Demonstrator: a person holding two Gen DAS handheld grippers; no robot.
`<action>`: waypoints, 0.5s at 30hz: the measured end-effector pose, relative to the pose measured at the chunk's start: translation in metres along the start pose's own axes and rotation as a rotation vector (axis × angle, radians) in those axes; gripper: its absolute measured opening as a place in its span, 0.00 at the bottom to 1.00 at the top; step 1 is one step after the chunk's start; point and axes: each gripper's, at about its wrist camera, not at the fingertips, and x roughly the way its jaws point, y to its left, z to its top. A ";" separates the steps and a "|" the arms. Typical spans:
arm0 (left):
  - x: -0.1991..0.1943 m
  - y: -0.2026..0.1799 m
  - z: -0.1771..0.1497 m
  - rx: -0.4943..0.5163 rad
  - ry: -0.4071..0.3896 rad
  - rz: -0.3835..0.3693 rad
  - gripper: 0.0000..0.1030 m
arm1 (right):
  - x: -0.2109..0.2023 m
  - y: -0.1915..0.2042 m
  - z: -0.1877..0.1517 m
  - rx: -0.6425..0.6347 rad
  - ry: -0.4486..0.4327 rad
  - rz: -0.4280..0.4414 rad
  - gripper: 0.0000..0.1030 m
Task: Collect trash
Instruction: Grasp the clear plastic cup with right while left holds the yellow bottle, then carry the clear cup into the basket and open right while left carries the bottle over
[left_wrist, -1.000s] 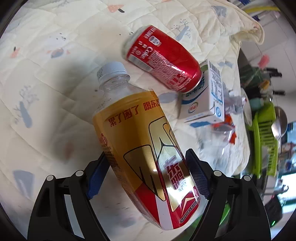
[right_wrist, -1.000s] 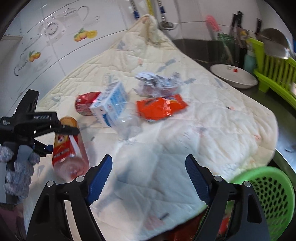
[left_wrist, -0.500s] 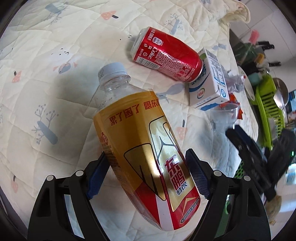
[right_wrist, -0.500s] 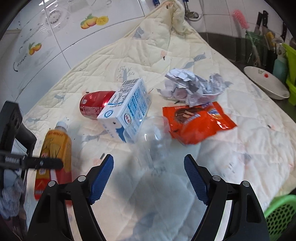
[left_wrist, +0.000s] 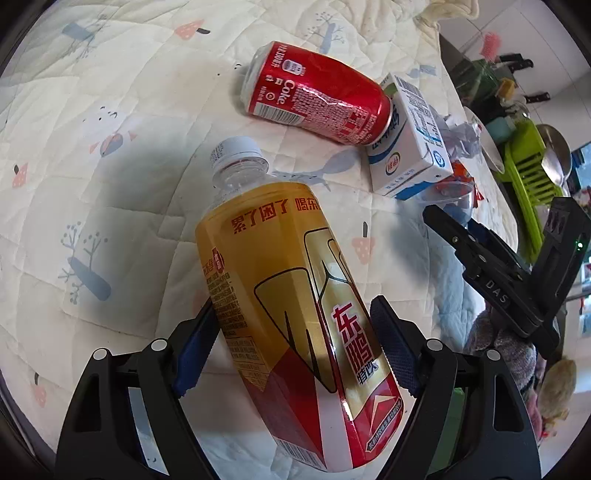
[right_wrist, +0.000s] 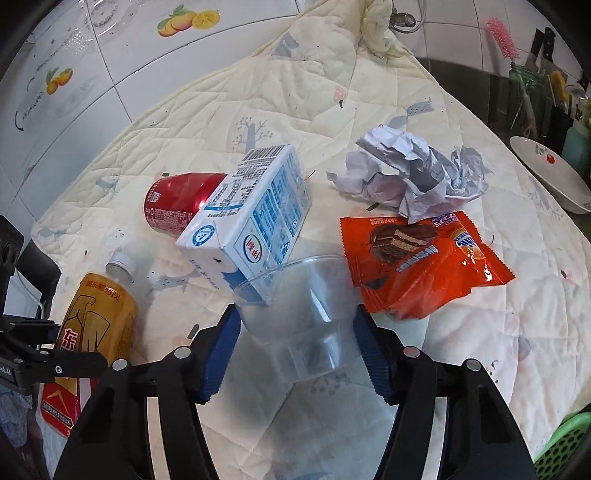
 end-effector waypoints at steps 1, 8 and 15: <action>0.000 -0.001 0.000 0.001 -0.002 0.002 0.78 | -0.001 0.000 -0.001 0.000 -0.005 -0.001 0.58; -0.001 -0.004 -0.005 0.006 -0.022 0.021 0.78 | -0.028 0.005 -0.016 0.023 -0.040 0.019 0.58; 0.001 -0.005 -0.010 -0.016 -0.017 0.019 0.79 | -0.061 0.007 -0.037 0.041 -0.076 0.024 0.58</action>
